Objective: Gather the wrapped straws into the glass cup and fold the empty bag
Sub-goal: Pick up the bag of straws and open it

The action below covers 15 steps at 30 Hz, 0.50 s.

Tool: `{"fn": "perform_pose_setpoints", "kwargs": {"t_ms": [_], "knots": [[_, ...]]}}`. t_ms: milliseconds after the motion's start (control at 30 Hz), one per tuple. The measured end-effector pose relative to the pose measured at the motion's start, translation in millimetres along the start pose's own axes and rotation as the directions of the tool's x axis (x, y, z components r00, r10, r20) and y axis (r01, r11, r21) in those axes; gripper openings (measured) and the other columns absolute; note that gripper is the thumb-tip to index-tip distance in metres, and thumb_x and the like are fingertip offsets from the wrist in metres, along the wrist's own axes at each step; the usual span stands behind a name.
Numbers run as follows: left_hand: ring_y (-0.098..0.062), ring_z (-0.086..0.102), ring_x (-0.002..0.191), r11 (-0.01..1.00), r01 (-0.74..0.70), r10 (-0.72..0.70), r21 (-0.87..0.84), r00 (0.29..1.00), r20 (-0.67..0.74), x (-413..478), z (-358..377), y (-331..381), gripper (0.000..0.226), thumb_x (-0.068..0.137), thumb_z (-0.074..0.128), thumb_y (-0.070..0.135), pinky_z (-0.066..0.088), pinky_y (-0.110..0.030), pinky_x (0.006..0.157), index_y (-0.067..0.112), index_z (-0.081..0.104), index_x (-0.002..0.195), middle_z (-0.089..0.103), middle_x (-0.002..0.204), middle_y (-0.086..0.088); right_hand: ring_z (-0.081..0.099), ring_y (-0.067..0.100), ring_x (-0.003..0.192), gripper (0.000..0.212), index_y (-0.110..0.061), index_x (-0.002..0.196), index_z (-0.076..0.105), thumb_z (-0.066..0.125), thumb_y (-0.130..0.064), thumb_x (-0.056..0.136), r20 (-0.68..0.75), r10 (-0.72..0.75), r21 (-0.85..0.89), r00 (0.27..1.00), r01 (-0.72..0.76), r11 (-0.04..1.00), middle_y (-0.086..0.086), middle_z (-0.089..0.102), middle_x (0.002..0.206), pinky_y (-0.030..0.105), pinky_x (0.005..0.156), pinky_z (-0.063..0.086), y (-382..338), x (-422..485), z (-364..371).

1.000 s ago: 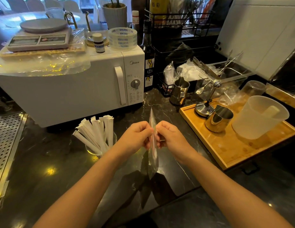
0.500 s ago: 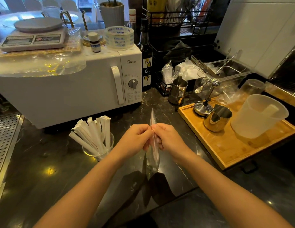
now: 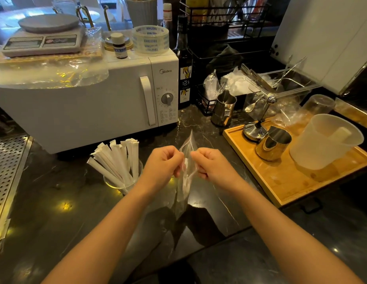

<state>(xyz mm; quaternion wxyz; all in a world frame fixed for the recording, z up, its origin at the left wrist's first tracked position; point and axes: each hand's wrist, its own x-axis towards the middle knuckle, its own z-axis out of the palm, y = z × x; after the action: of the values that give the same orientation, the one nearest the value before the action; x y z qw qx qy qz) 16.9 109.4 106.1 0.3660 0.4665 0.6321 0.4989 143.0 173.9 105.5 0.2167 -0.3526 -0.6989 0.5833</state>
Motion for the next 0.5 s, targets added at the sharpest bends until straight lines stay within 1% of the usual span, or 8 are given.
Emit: {"fn": "perform_pose_setpoints", "kwargs": {"t_ms": [67, 100, 133, 200, 267, 333, 400, 500], "knots": [[0.000, 0.046, 0.036, 0.989, -0.018, 0.014, 0.149, 1.000, 0.028, -0.5, -10.4, 2.9, 0.030, 0.083, 0.054, 0.011, 0.040, -0.006, 0.046, 0.014, 0.053, 0.053, 0.050, 0.036, 0.008, 0.038, 0.009, 0.046, 0.035, -0.015, 0.055, 0.042, 0.048, -0.017, 0.090, -0.005, -0.044, -0.336, 0.999, 0.040, 0.941, -0.002, 0.041, 0.050, 0.024, 0.050, 0.035, -4.1, -1.0, -10.8], [0.000, 0.045, 0.033, 0.979, -0.016, 0.007, 0.203, 0.999, 0.046, 0.2, -15.4, 5.4, 0.029, 0.081, 0.057, 0.008, 0.038, -0.005, 0.043, 0.013, 0.053, 0.052, 0.049, 0.034, 0.007, 0.038, 0.011, 0.047, 0.036, -0.016, 0.054, 0.041, 0.049, -0.018, 0.089, 0.009, -0.039, -0.448, 0.999, 0.039, 0.893, -0.003, 0.041, 0.050, 0.028, 0.052, 0.035, -5.7, -1.0, -16.4], [0.000, 0.045, 0.032, 0.968, -0.012, -0.003, 0.251, 0.998, 0.057, 1.3, -19.6, 8.0, 0.029, 0.078, 0.059, 0.005, 0.038, -0.006, 0.042, 0.012, 0.053, 0.051, 0.049, 0.032, 0.007, 0.038, 0.013, 0.048, 0.036, -0.016, 0.053, 0.041, 0.049, -0.018, 0.088, 0.023, -0.021, -0.533, 1.000, 0.030, 0.846, -0.002, 0.041, 0.050, 0.030, 0.052, 0.034, -6.6, -0.9, -21.9], [-0.003, 0.047, 0.036, 0.938, -0.001, -0.022, 0.347, 0.998, 0.062, 3.5, -25.8, 13.5, 0.030, 0.074, 0.061, 0.002, 0.043, -0.016, 0.046, 0.012, 0.050, 0.048, 0.049, 0.035, 0.006, 0.039, 0.013, 0.048, 0.037, -0.017, 0.050, 0.040, 0.052, -0.019, 0.085, 0.014, 0.021, -0.642, 1.000, -0.007, 0.766, -0.002, 0.042, 0.050, 0.030, 0.052, 0.033, -8.0, 0.1, -32.1], [-0.011, 0.047, 0.043, 0.908, -0.006, -0.020, 0.418, 0.998, 0.059, 5.6, -29.2, 18.8, 0.031, 0.071, 0.061, 0.000, 0.044, -0.026, 0.050, 0.012, 0.047, 0.046, 0.048, 0.042, -0.001, 0.042, 0.011, 0.046, 0.036, -0.017, 0.048, 0.041, 0.055, -0.016, 0.081, -0.011, 0.046, -0.672, 0.999, -0.042, 0.739, -0.002, 0.044, 0.049, 0.026, 0.049, 0.034, -8.5, 0.8, -40.7], [-0.014, 0.046, 0.047, 0.888, -0.010, -0.016, 0.460, 0.999, 0.052, 7.5, -32.0, 23.3, 0.030, 0.071, 0.061, 0.000, 0.043, -0.029, 0.052, 0.011, 0.046, 0.047, 0.047, 0.046, -0.004, 0.046, 0.009, 0.044, 0.032, -0.017, 0.048, 0.044, 0.058, -0.014, 0.077, -0.026, 0.065, -0.675, 0.998, -0.065, 0.735, -0.002, 0.047, 0.049, 0.022, 0.045, 0.036, -9.4, 0.0, -48.2], [-0.012, 0.047, 0.044, 0.880, 0.003, -0.032, 0.474, 0.998, 0.053, 9.8, -35.6, 25.3, 0.029, 0.071, 0.062, 0.001, 0.046, -0.028, 0.052, 0.010, 0.047, 0.048, 0.049, 0.047, -0.005, 0.049, 0.008, 0.046, 0.028, -0.016, 0.051, 0.047, 0.061, -0.012, 0.075, -0.025, 0.096, -0.666, 0.995, -0.088, 0.740, -0.002, 0.049, 0.051, 0.019, 0.044, 0.038, -10.8, -1.8, -54.8], [-0.002, 0.046, 0.033, 0.873, 0.021, -0.062, 0.487, 0.996, 0.069, 12.2, -36.8, 27.3, 0.028, 0.071, 0.064, 0.003, 0.047, -0.023, 0.048, 0.010, 0.049, 0.048, 0.052, 0.046, -0.005, 0.052, 0.006, 0.049, 0.023, -0.016, 0.057, 0.049, 0.062, -0.010, 0.075, 0.009, 0.144, -0.646, 0.990, -0.104, 0.756, -0.002, 0.052, 0.056, 0.015, 0.045, 0.041, -12.8, -4.6, -61.0]]}}
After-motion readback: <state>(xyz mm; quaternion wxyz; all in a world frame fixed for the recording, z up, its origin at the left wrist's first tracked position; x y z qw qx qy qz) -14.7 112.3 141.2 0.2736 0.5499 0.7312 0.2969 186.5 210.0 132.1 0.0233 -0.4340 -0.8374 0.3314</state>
